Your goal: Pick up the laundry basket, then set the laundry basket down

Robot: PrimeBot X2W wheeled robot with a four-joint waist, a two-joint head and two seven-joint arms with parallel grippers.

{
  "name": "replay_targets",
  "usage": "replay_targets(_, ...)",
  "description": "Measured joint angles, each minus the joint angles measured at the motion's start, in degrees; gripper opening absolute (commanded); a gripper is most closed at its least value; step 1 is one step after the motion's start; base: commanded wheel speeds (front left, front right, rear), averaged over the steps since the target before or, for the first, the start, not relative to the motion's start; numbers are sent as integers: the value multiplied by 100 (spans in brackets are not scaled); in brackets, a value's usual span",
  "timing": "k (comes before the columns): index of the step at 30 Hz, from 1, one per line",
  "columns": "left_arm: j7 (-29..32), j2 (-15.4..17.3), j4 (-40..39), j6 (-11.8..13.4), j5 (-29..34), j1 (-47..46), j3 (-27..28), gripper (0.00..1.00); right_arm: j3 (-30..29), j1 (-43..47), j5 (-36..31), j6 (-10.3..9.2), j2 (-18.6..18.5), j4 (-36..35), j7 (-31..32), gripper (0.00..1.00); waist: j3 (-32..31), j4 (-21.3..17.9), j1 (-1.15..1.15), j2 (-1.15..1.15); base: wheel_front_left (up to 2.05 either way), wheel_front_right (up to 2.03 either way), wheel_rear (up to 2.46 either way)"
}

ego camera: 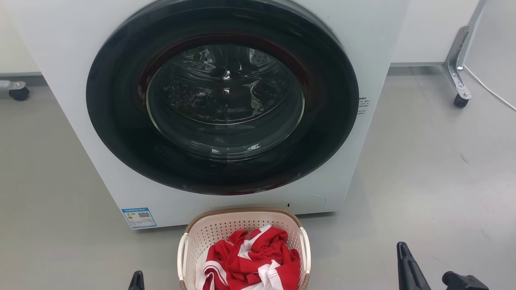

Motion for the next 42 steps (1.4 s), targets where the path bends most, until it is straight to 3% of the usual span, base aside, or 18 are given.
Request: replay_targets(42, 903, -124, 382, -598, -3395, -704, 626, 0, -984, -485, 3314, 584, 102, 443, 911, 0, 41, 50, 0, 0, 0, 0, 0)
